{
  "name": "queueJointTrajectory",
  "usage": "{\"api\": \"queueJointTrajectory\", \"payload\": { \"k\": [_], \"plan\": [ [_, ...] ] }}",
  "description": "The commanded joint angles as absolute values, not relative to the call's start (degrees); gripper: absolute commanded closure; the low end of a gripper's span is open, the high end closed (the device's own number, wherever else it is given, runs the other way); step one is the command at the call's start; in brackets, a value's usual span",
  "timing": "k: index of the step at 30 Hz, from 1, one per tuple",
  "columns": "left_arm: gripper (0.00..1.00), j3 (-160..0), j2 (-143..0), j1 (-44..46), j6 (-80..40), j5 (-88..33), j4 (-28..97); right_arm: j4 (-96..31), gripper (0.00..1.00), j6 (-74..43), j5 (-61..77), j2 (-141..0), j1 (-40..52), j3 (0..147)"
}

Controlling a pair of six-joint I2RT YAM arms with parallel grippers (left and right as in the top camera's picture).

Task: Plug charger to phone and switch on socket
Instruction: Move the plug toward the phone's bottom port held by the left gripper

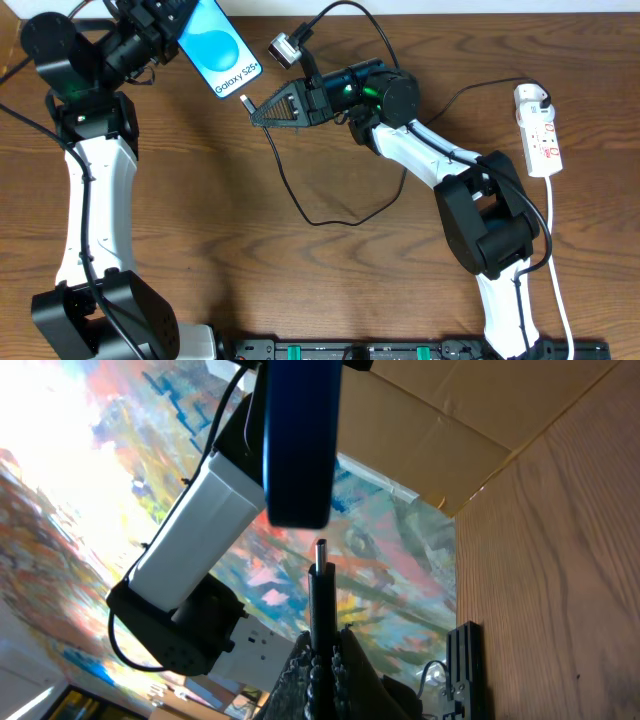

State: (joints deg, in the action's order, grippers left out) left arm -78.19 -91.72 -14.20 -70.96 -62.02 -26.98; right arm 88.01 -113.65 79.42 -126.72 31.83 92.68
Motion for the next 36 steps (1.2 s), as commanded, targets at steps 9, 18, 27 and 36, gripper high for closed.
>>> {"api": "queueJointTrajectory", "payload": {
  "k": [9, 18, 27, 36],
  "plan": [
    [0.93, -78.8, -91.6, -14.5, -67.7, -62.1, -21.5, 90.2, 0.99, -112.8, 77.9, -125.9, 30.8, 94.1],
    [0.93, -78.8, -91.6, -14.4, -67.8, -62.2, -21.3, 90.2, 0.99, -112.8, 77.9, -125.9, 30.8, 94.1],
    [0.93, -78.8, -91.6, -14.1, -67.8, -63.8, -21.2, 90.2, 0.99, -112.8, 77.9, -125.9, 30.8, 94.1],
    [0.93, -78.8, -91.6, -12.4, -67.8, -63.8, -21.3, 90.2, 0.99, -112.6, 77.9, -125.9, 30.7, 94.1]
  ]
}}
